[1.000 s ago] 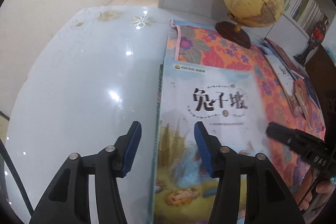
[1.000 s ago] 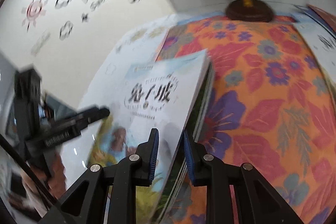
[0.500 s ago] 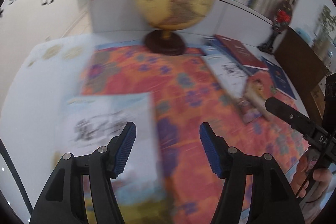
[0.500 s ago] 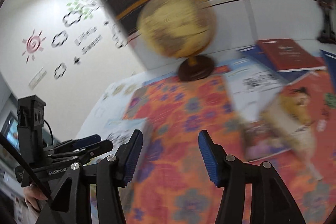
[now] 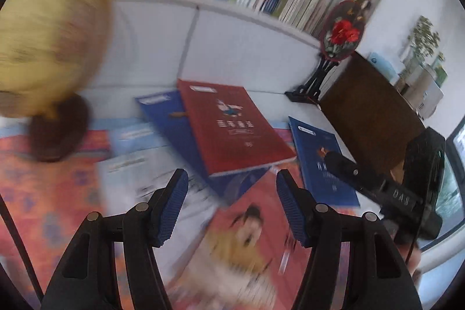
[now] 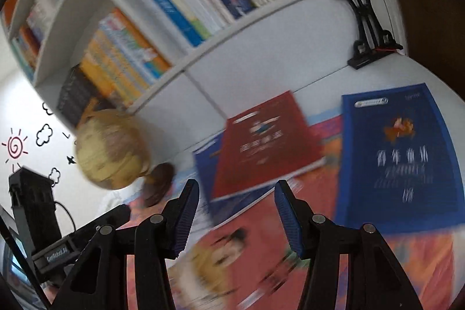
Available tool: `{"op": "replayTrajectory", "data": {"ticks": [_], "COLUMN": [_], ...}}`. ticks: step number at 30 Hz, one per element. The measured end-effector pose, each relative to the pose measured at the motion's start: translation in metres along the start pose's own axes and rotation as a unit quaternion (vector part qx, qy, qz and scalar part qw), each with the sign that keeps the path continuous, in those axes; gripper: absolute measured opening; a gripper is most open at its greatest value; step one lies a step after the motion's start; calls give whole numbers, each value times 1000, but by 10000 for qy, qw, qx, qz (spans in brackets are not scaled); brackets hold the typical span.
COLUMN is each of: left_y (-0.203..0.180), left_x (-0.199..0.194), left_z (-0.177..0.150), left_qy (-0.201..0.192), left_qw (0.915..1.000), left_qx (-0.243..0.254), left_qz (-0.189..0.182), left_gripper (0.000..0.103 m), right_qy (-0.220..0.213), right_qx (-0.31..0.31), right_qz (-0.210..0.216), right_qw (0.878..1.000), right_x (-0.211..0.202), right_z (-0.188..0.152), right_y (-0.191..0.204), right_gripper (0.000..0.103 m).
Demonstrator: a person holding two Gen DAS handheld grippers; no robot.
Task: Organize books
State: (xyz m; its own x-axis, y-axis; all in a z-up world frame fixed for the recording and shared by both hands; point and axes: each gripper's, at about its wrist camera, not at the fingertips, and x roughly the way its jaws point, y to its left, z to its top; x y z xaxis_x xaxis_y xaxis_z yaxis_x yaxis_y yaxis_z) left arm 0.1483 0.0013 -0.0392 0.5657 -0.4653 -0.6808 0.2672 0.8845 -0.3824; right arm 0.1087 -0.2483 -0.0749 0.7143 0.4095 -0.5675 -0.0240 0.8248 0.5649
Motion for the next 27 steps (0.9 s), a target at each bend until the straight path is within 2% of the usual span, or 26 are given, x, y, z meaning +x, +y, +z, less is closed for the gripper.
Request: {"op": "replayTrajectory", "data": {"ticks": [3, 6, 10, 11, 12, 15, 19, 23, 27], "left_y": [0, -2, -3, -2, -5, -11, -8, -8, -13], "left_x": [48, 78, 99, 98, 98, 96, 85, 62, 12], "left_z": [8, 9, 9, 9, 9, 9, 5, -10, -55], "left_qy": [167, 253, 282, 253, 251, 383, 600, 861, 981], "left_qw": [9997, 9996, 9987, 9987, 9985, 9966, 9972, 9958, 9937], "left_qx": [-157, -116, -30, -11, 25, 304, 242, 292, 539], "left_qz": [14, 7, 421, 440, 491, 656, 366, 140, -70], "left_gripper": [61, 61, 62, 62, 62, 63, 63, 63, 63], "right_qy": [16, 102, 474, 627, 810, 856, 1021, 1245, 1522], "right_qx": [-19, 86, -73, -209, -308, -364, -119, -386, -443], "right_qz": [-168, -464, -584, -649, -709, -798, -706, -762, -579], "right_qw": [9999, 9988, 9971, 9957, 9937, 9925, 9922, 9885, 9857], "right_x": [28, 55, 88, 96, 104, 103, 86, 60, 24], "right_z": [18, 34, 40, 38, 34, 29, 25, 7, -26], "right_y": [-23, -47, -59, -57, -55, -50, -56, -43, -32], "right_gripper": [52, 50, 47, 46, 37, 35, 32, 32, 32]}}
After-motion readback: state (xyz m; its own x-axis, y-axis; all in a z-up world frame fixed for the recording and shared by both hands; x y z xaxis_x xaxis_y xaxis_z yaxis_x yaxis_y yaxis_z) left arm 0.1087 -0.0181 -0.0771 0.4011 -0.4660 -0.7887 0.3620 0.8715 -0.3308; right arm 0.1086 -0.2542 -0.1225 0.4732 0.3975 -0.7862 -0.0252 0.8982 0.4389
